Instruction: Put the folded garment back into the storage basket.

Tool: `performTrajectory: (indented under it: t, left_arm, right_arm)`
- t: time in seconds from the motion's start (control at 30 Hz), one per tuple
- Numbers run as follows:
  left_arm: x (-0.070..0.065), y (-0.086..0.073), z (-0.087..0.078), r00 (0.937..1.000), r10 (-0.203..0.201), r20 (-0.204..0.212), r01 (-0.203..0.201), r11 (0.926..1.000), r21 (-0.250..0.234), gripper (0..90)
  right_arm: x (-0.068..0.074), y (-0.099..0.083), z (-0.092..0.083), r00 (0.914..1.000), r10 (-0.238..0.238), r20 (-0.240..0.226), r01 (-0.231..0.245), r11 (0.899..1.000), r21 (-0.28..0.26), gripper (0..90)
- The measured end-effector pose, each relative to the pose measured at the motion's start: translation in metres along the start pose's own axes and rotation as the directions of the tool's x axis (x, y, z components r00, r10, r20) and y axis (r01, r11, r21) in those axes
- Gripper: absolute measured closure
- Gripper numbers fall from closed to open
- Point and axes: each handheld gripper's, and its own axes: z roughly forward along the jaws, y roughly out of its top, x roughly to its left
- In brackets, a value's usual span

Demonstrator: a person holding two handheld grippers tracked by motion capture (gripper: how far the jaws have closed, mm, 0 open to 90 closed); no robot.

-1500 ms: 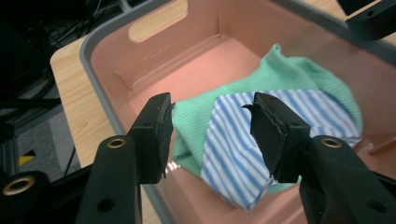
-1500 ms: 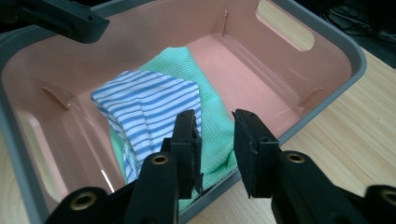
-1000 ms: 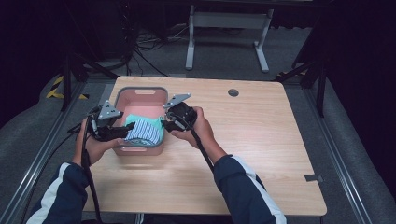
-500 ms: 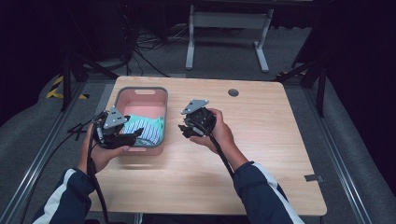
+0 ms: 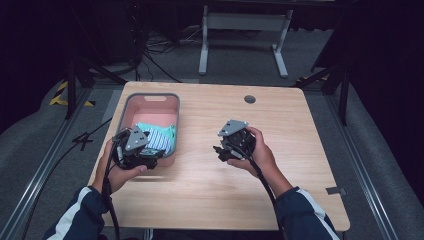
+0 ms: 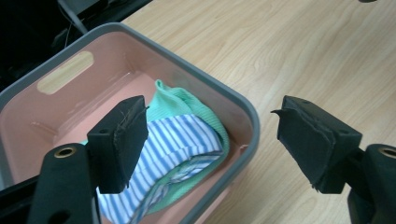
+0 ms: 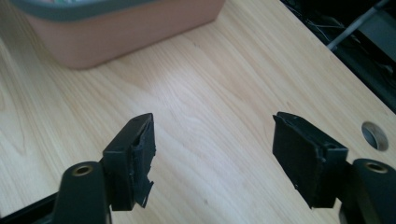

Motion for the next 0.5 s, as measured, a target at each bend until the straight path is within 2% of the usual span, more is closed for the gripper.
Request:
performTrajectory:
  t: [0.03, 0.07, 0.1, 0.13, 0.33, 0.37, 0.4, 0.47, 0.5]
  left_arm:
    - [0.000, 0.000, 0.000, 1.0000, 0.000, 0.000, 0.000, 1.0000, 0.000, 23.7]
    - [-0.005, 0.000, 0.002, 0.9999, 0.015, 0.006, -0.015, 0.9999, 0.005, 23.0]
    - [-0.005, 0.000, 0.002, 0.9999, 0.015, 0.006, -0.015, 0.9999, 0.005, 23.0]
    - [-0.012, -0.001, 0.004, 0.9993, 0.034, 0.015, -0.034, 0.9994, 0.007, 23.0]
    - [-0.034, -0.002, 0.012, 0.9953, 0.085, 0.047, -0.086, 0.9959, 0.027, 21.1]
    - [-0.034, -0.002, 0.012, 0.9953, 0.085, 0.047, -0.086, 0.9959, 0.027, 21.1]
    - [-0.042, -0.002, 0.014, 0.9911, 0.114, 0.069, -0.117, 0.9924, 0.037, 21.0]
    - [-0.051, -0.002, 0.016, 0.9869, 0.132, 0.094, -0.134, 0.9906, 0.025, 21.1]
    - [-0.054, -0.002, 0.017, 0.9854, 0.134, 0.105, -0.137, 0.9903, 0.022, 21.9]
  right_arm:
    - [0.000, -0.007, -0.003, 1.0000, 0.000, -0.001, 0.000, 1.000, 0.004, 30.5]
    - [0.000, -0.013, -0.005, 1.0000, 0.002, 0.002, -0.002, 1.000, 0.006, 30.4]
    - [0.000, -0.013, -0.005, 1.0000, 0.002, 0.002, -0.002, 1.000, 0.006, 30.4]
    - [0.001, -0.022, -0.007, 1.0000, 0.002, 0.008, -0.003, 1.000, 0.012, 30.1]
    - [0.001, -0.047, -0.014, 0.9997, -0.002, 0.024, 0.001, 1.000, 0.028, 29.1]
    - [0.000, -0.052, -0.015, 0.9997, 0.002, 0.026, -0.003, 1.000, 0.029, 29.1]
    - [0.000, -0.057, -0.017, 0.9995, 0.008, 0.030, -0.009, 0.999, 0.031, 29.1]
    - [-0.002, -0.065, -0.021, 0.9994, 0.005, 0.035, -0.006, 1.000, 0.029, 28.8]
    - [-0.002, -0.069, -0.022, 0.9993, 0.018, 0.033, -0.019, 0.999, 0.029, 28.7]
